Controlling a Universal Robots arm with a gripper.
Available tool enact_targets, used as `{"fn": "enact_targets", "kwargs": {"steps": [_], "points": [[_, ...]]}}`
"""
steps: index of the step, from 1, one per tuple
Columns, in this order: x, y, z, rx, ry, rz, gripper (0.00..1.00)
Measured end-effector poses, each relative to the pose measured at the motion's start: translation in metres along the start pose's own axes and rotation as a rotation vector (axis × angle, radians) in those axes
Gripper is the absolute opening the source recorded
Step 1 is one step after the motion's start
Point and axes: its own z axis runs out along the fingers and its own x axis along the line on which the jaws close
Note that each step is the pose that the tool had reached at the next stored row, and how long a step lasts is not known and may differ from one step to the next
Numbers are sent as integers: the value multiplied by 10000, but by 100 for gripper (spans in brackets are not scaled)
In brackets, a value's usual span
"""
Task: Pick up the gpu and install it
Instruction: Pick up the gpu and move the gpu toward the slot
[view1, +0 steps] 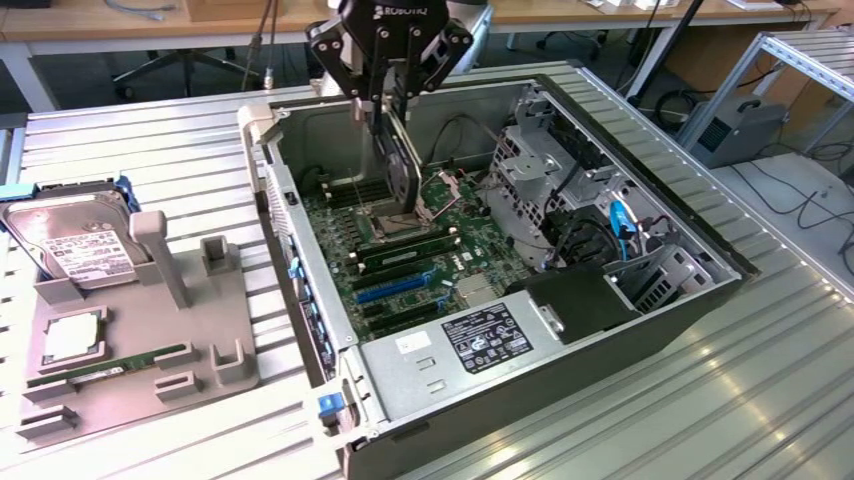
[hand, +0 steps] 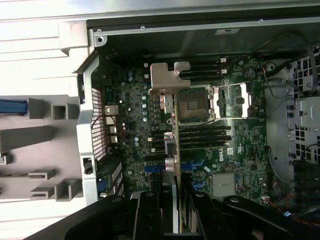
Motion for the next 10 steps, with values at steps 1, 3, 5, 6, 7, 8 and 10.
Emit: {"fn": "enact_targets", "kwargs": {"steps": [1,3,5,6,7,8,10], "points": [[-12,1,2,-1,0,0,27],[-40,3,5,0,0,0,27],[-66,5,10,0,0,-1,27],[-80,6,13,0,0,-1,27],[-93,7,16,0,0,0,27],[-105,7,19,0,0,0,27],[-128,9,27,0,0,0,27]]}}
